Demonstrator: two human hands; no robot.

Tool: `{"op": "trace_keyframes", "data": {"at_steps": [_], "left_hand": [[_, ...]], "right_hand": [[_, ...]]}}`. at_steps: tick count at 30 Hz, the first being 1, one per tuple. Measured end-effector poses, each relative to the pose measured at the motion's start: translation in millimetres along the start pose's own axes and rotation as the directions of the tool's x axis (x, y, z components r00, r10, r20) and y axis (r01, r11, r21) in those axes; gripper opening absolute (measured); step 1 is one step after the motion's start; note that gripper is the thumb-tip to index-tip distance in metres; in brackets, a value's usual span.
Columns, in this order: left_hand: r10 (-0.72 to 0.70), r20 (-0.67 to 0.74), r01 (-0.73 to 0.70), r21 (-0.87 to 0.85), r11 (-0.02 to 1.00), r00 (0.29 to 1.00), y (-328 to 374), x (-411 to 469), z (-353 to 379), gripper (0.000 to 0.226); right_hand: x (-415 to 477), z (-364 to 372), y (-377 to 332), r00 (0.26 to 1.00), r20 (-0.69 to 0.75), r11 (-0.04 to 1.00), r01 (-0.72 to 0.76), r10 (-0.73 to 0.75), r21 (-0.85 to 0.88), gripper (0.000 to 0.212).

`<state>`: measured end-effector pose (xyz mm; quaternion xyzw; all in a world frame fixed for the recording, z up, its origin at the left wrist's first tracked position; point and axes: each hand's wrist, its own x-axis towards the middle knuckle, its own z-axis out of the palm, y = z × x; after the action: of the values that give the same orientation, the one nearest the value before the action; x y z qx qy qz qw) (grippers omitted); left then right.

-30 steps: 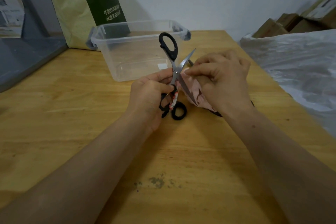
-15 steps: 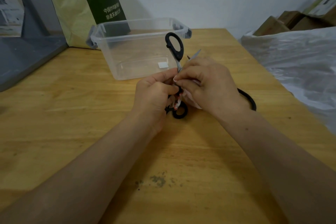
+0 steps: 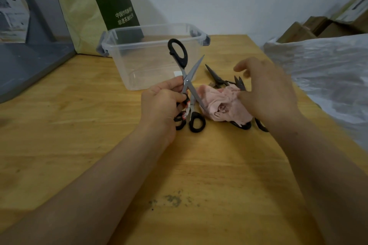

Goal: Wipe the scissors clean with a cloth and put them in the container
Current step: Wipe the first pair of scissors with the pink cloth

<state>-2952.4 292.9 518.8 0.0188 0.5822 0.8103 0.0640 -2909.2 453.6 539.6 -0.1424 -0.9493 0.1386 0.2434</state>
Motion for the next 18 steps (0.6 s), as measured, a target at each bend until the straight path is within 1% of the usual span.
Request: {"op": "trace_keyframes", "data": {"at_steps": [1,2,3,4,5,7,8,9,10,13,14,15,16,17,18], "left_hand": [[0.008,-0.005,-0.008,0.011,1.0,1.0,-1,0,1,0.042],[0.014,-0.007,-0.014,0.017,1.0,1.0,-1,-1,1,0.042],[0.017,-0.009,-0.017,0.02,1.0,1.0,-1,-1,2,0.042],[0.018,-0.014,-0.017,0.022,1.0,1.0,-1,-1,2,0.042],[0.015,-0.016,-0.015,0.024,1.0,1.0,-1,-1,2,0.042],[0.007,-0.016,-0.006,0.027,1.0,1.0,-2,-1,2,0.041],[0.003,-0.014,-0.003,0.022,1.0,1.0,-2,-2,2,0.041],[0.001,-0.011,-0.001,0.015,1.0,1.0,-2,-2,2,0.041],[-0.001,-0.008,0.001,0.012,1.0,1.0,-2,-2,2,0.041],[-0.002,-0.001,0.002,0.022,1.0,1.0,-2,-1,1,0.042],[-0.002,0.002,0.002,0.023,1.0,1.0,-2,0,1,0.042],[-0.003,0.009,0.003,0.026,1.0,1.0,-3,0,1,0.042],[-0.003,0.017,0.003,0.031,1.0,1.0,-4,0,2,0.042],[-0.003,0.024,0.002,0.036,0.999,1.0,-4,-1,2,0.041],[-0.004,0.03,0.003,0.037,0.999,1.0,-4,-2,3,0.041]], "right_hand": [[-2,0,-2,0.996,-0.052,0.997,0.069,-0.071,-0.031,0.048],[-3,1,-6,0.988,-0.08,0.991,0.134,-0.134,-0.007,0.045],[-3,2,-10,0.983,-0.073,0.985,0.169,-0.166,0.044,0.039],[-3,6,-13,0.986,-0.036,0.983,0.168,-0.166,0.078,0.034],[-2,10,-15,0.987,0.024,0.986,0.157,-0.158,0.058,0.031],[-1,20,-16,0.974,0.162,0.981,0.173,-0.157,-0.088,0.029],[-1,23,-16,0.966,0.214,0.976,0.177,-0.146,-0.13,0.027],[-1,23,-16,0.963,0.231,0.978,0.168,-0.136,-0.127,0.024],[0,21,-15,0.969,0.212,0.985,0.147,-0.124,-0.095,0.02],[4,12,-9,0.989,0.052,0.989,0.144,-0.142,-0.032,0.012],[4,9,-8,0.988,0.016,0.988,0.151,-0.152,0.02,0.01],[2,6,-9,0.988,-0.001,0.979,0.152,-0.153,0.134,0.009],[-1,4,-12,0.99,0.002,0.943,0.136,-0.144,0.303,0.011],[-4,4,-16,0.991,0.028,0.87,0.104,-0.134,0.481,0.013],[-7,3,-20,0.99,0.058,0.785,0.067,-0.13,0.616,0.016]]}}
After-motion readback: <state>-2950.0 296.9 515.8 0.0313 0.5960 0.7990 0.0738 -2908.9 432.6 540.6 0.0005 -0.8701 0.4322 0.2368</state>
